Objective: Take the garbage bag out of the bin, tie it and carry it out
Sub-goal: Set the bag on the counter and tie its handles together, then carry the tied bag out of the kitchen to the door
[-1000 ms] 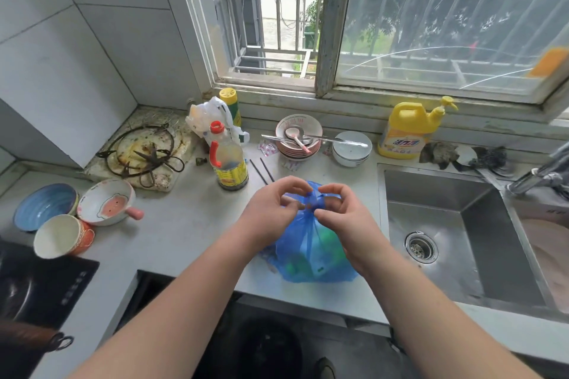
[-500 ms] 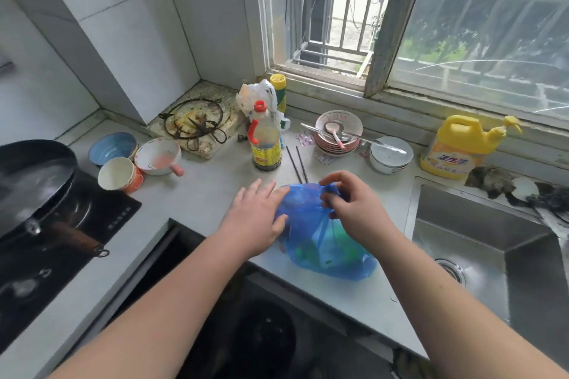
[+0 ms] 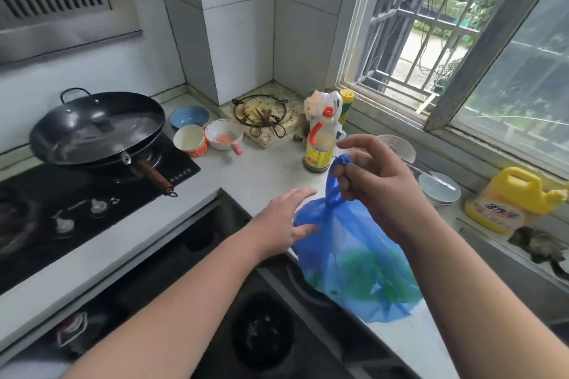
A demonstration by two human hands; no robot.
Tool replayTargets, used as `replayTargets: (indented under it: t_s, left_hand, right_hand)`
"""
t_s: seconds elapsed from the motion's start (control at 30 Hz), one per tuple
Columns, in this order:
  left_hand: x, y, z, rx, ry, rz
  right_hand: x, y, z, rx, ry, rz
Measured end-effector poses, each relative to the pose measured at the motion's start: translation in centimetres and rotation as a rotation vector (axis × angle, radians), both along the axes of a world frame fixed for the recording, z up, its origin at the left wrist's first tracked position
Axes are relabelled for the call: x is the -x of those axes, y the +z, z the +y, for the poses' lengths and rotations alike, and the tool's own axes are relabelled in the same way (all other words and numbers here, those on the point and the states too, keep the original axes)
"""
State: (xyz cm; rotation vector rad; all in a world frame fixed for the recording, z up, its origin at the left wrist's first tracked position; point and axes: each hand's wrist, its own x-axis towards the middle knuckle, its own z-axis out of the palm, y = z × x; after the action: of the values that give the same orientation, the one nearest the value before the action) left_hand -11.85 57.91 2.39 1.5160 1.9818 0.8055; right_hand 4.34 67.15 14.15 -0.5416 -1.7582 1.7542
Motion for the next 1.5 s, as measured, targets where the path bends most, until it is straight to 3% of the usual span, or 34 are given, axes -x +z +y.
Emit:
replayTargets:
  t_s: [0.13, 0.3, 0.6, 0.73, 1.1, 1.5]
  left_hand:
    - [0.0, -0.6, -4.1, -0.117, 0.071, -0.054]
    - [0.3, -2.1, -12.2, -0.153, 0.251, -0.285]
    - [1.8, -2.9, -26.9, -0.154, 0.47, -0.241]
    - [2.1, -2.8, -31.9, -0.141, 0.626, -0.165]
    - [-2.5, -2.6, -43.9, -0.157, 1.112, -0.097]
    - [-18.7, -2.0, -50.5, -0.278, 1.732, -0.005]
  right_hand:
    - [1.3, 0.0, -3.4, 0.046, 0.078, 0.035]
    - [2.3, -1.0, -9.4, 0.047, 0.15, 0.022]
    - [3.8, -2.5, -19.6, -0.327, 0.026, -0.19]
    - [5.3, -2.4, -23.3, -0.483, 0.069, -0.221]
    - [10.4, -3.0, -30.0, -0.357, 0.546, -0.134]
    - [6.9, -4.1, -37.9, -0.203, 1.212, -0.05]
